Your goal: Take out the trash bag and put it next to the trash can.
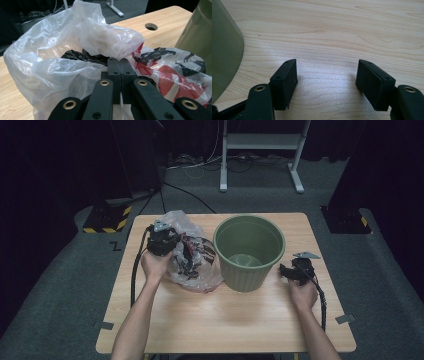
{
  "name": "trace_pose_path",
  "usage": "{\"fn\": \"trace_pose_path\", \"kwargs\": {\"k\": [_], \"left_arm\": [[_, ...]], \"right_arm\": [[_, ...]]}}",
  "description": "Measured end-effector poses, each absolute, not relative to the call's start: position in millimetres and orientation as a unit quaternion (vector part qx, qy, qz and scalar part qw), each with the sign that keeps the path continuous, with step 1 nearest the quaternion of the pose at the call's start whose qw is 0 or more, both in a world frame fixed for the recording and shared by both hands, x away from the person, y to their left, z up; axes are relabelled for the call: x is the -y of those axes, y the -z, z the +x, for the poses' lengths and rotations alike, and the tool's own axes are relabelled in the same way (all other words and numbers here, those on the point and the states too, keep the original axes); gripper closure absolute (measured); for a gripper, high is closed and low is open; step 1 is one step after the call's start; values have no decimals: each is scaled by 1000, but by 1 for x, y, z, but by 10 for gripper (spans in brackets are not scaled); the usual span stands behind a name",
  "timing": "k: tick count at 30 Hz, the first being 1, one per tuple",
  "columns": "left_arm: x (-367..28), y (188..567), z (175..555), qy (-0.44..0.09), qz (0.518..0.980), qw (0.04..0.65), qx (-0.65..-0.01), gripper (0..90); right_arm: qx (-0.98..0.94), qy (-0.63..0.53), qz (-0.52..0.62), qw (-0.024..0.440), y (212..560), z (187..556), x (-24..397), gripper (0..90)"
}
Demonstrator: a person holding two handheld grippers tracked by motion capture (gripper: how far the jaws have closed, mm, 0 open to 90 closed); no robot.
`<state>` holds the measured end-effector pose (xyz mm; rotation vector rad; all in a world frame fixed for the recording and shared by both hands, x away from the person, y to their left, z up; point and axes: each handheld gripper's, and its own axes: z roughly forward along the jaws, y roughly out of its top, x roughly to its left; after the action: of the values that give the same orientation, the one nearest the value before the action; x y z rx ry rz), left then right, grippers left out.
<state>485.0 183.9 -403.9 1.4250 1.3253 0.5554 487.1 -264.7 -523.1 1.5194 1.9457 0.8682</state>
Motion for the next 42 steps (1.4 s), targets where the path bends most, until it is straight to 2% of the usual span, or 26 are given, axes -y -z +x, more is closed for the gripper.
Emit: {"fn": "trace_pose_path", "kwargs": {"k": [13,18,28,32,38,42], "left_arm": [[-175,420,498,-211,598,526,-567,876],[-169,428,501,-200,599,525,-571,837],[-179,432,487,-188,578,527,-593,564],[-180,428,477,-195,582,533,-582,488],[-183,426,466,-196,582,536,-579,418],[-191,426,453,-200,574,542,-580,409]], "right_arm": [[-718,-321,561,259,523,487,265,327],[-718,-321,560,259,523,487,265,327],[-719,-321,560,259,523,487,265,325],[-719,-321,560,259,523,487,265,325],[-719,-321,560,258,523,487,265,324],[-719,-321,560,258,523,487,265,324]]}}
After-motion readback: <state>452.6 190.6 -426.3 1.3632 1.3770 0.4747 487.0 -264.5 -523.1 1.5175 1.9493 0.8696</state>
